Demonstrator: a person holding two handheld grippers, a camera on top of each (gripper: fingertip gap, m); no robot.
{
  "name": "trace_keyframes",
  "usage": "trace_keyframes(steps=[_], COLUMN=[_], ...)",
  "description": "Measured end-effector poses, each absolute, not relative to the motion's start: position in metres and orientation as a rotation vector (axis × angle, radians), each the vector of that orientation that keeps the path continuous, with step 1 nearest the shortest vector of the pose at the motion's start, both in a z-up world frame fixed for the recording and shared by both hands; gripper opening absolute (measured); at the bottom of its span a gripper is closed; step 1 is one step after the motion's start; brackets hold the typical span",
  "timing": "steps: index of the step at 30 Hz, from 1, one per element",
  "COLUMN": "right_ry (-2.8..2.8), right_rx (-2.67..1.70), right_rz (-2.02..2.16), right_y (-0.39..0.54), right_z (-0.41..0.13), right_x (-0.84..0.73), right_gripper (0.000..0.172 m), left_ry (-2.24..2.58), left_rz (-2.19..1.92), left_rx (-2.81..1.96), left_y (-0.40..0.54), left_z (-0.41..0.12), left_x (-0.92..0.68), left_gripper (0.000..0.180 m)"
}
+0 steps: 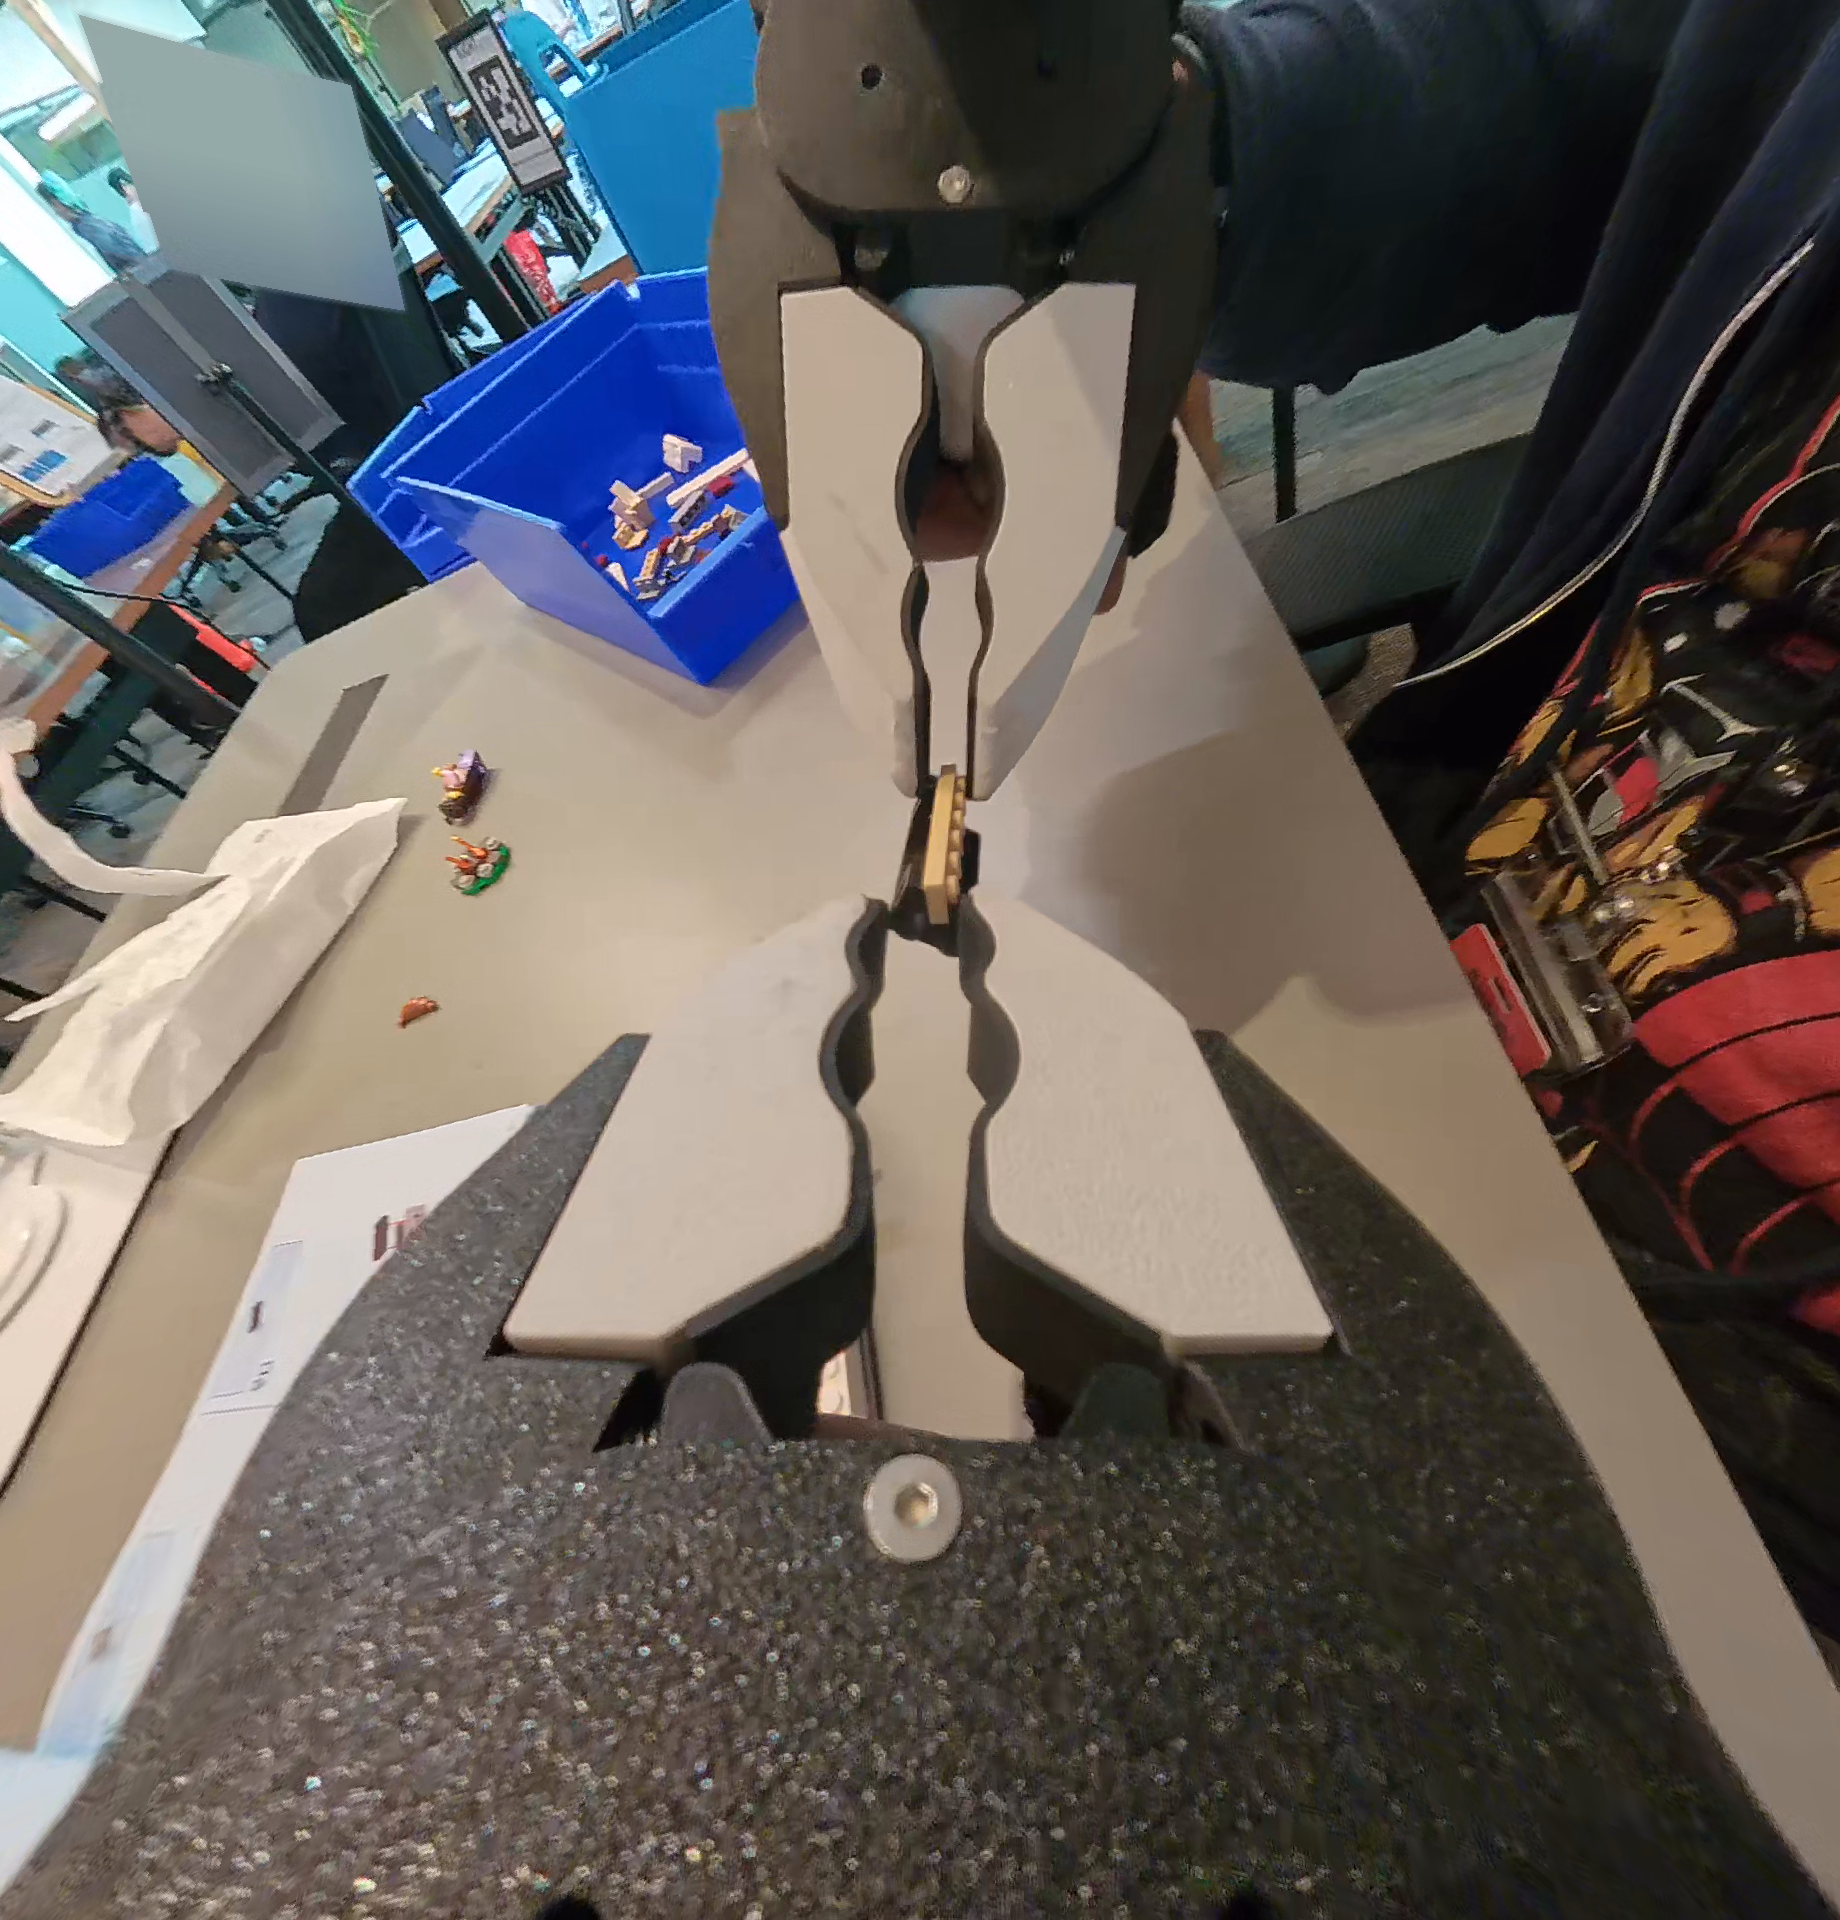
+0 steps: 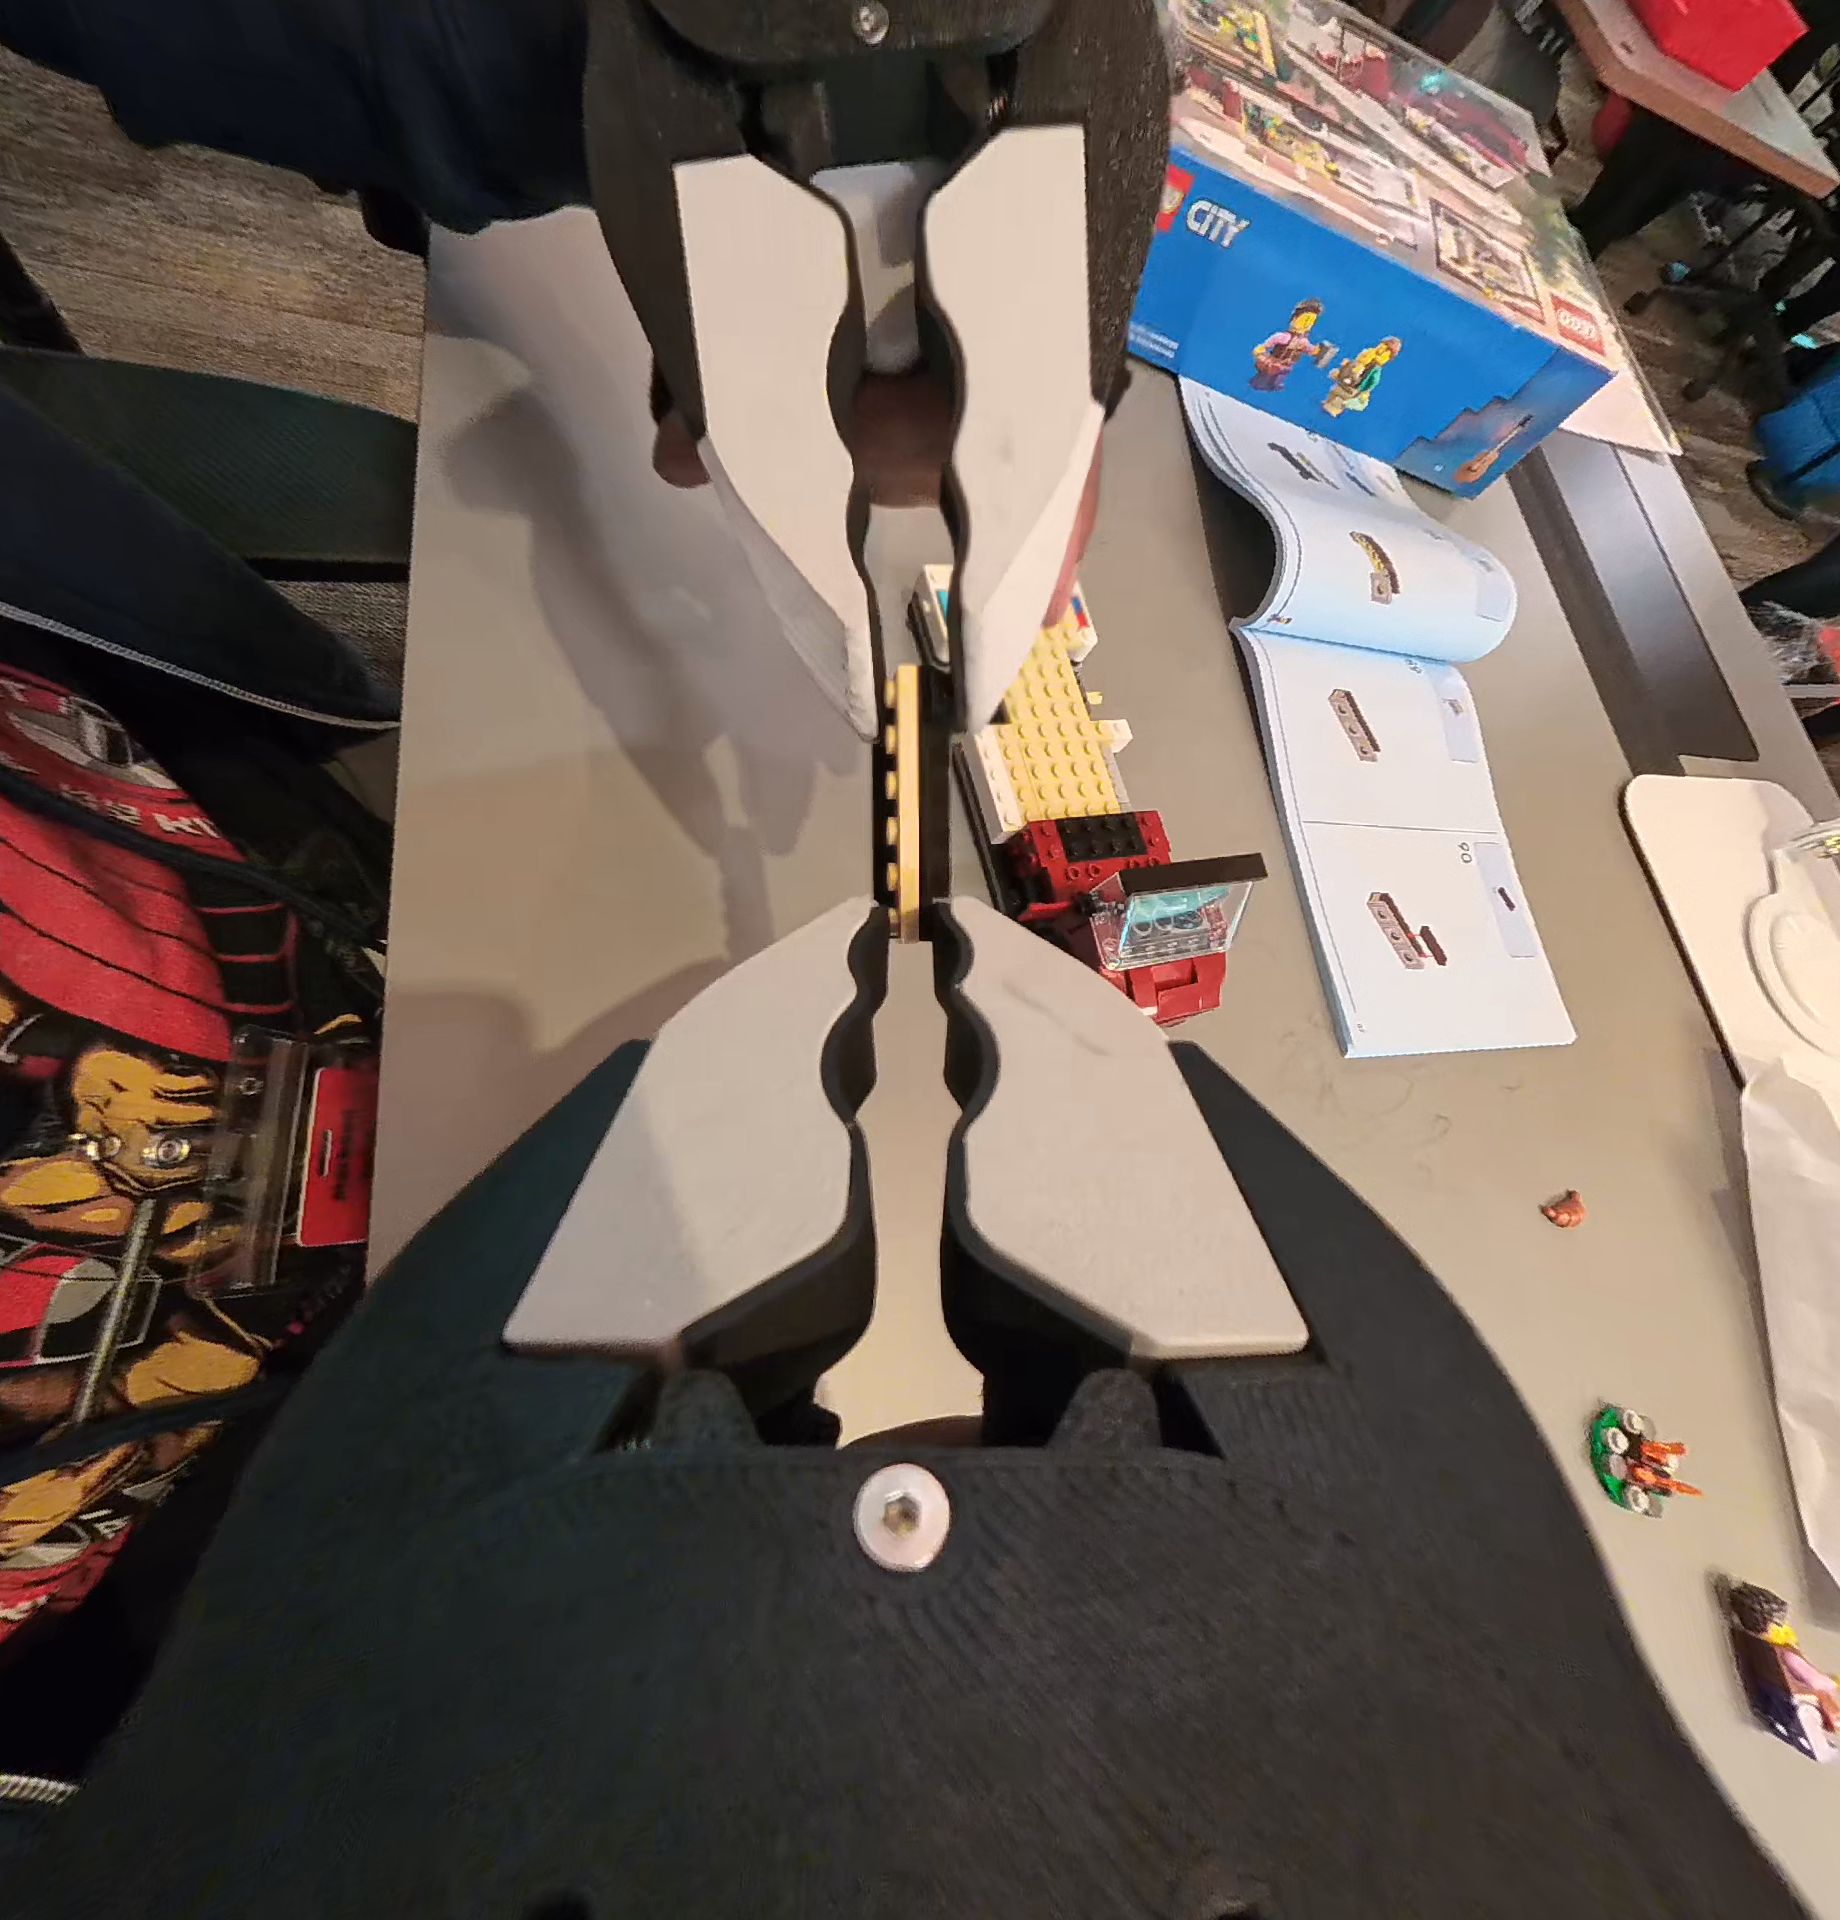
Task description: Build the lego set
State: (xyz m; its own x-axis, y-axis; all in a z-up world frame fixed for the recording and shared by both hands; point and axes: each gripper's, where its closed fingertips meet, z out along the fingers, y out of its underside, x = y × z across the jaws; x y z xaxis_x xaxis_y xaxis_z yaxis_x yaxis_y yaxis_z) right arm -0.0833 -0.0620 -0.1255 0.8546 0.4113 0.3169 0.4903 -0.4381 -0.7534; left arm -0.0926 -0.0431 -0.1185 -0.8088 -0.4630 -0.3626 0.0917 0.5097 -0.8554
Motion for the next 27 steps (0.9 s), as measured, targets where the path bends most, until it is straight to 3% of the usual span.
trace_keyframes(steps=[11,14,16,27], right_ry=[-0.593,-0.547,-0.499,-0.282], right_rx=[-2.080,-2.053,-2.029,-2.119], right_rz=[0.043,0.134,0.223,0.507], right_y=[-0.064,-0.064,-0.065,-0.072], right_z=[-0.127,-0.125,-0.122,-0.135], right_x=[-0.084,-0.086,-0.088,-0.077], right_gripper=[0.008,0.008,0.008,0.008], left_ry=[2.169,2.136,2.096,1.634], left_rz=[-1.466,-1.571,-1.679,-2.076], left_rx=[-0.452,-0.520,-0.575,-1.265], left_y=[-0.047,-0.047,-0.048,-0.057], left_z=[-0.118,-0.117,-0.115,-0.120], left_x=[-0.093,-0.093,-0.096,-0.086], left_gripper=[0.014,0.036,0.040,0.013])
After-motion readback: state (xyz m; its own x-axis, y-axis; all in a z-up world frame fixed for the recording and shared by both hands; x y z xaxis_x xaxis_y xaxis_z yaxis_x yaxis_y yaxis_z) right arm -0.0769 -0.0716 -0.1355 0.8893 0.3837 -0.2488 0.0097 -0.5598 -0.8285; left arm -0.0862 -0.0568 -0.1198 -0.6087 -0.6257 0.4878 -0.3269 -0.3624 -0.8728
